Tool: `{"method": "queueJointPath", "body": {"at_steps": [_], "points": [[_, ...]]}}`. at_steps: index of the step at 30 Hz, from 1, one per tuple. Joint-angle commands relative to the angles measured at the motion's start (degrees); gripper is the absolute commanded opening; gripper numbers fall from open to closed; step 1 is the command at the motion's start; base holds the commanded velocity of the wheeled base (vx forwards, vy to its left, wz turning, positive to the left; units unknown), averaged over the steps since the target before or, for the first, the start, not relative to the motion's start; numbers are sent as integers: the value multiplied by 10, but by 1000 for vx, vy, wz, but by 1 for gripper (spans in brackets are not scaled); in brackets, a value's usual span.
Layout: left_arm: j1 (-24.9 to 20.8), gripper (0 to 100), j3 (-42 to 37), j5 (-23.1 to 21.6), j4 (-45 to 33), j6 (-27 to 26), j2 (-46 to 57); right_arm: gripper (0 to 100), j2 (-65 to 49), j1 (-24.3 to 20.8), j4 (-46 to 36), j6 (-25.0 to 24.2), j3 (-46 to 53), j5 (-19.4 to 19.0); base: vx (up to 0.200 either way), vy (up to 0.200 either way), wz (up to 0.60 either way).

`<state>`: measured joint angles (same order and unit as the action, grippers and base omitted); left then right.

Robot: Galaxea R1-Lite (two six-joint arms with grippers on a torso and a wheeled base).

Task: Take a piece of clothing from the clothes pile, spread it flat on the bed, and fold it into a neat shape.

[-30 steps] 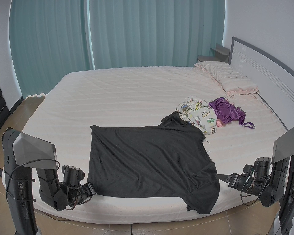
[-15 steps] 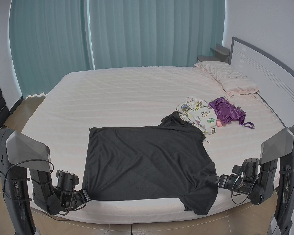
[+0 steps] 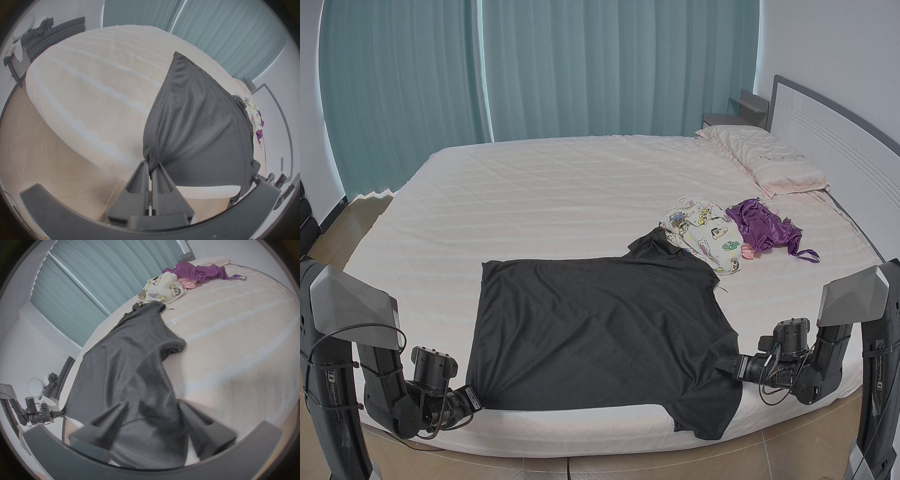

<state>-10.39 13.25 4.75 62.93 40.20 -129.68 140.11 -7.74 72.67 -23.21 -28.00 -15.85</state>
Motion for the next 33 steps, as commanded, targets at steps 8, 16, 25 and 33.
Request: {"method": "queueJointPath", "body": {"at_steps": [8, 16, 25, 33], "points": [[-2, 0, 4, -2, 1, 0, -14, 0, 3, -1, -19, 9, -113, 55, 0, 0, 0], [-4, 0, -2, -1, 20, -1, -22, 0, 7, -9, -92, 32, -193, 51, 0, 0, 0], [-4, 0, -2, -1, 20, 0, -22, 100, 26, -14, -141, 57, -269, 49, 0, 0, 0], [-4, 0, -2, -1, 20, 0, -22, 100, -1, 4, -136, 56, -221, 48, 0, 0, 0]]}}
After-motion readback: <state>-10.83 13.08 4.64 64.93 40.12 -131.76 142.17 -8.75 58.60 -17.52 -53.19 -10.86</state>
